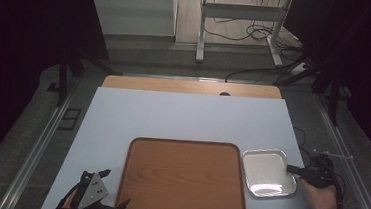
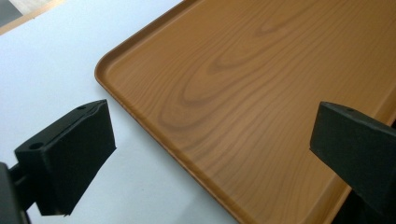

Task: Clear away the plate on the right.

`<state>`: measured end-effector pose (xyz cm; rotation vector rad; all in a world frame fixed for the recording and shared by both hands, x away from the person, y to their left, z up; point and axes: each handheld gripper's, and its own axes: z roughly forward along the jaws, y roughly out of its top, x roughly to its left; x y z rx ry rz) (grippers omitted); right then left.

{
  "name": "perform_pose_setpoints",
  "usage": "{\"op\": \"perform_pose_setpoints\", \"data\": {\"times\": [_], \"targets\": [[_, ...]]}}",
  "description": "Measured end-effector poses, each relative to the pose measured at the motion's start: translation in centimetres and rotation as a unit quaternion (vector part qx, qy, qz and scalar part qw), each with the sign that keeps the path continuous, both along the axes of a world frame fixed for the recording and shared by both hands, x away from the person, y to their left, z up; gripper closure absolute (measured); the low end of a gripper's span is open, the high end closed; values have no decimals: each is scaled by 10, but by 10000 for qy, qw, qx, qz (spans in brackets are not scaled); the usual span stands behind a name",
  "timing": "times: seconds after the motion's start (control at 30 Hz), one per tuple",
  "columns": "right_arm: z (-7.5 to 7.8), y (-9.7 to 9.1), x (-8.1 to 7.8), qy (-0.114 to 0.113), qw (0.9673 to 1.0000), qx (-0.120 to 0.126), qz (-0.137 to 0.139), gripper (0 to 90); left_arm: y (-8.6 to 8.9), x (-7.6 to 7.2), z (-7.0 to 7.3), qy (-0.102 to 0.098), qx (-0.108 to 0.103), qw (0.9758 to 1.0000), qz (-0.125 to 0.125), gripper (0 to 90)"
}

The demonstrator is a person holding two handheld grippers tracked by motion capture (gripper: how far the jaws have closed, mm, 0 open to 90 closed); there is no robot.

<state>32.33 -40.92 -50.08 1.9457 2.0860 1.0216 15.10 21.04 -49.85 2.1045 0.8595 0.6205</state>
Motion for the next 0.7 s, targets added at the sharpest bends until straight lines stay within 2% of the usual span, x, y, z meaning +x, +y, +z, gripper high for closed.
{"op": "perform_pose_setpoints", "data": {"times": [0.23,0.5,0.7], "targets": [[5,-2,-3,-113,9999,-40,-84,880,0,0,0,-3,1,10000,4,0],[13,-5,-8,-328,9991,242,-139,880,0,0,0,-9,7,10000,11,0],[17,-2,-11,-434,9984,341,-111,880,0,0,0,-11,14,10000,16,0]]}}
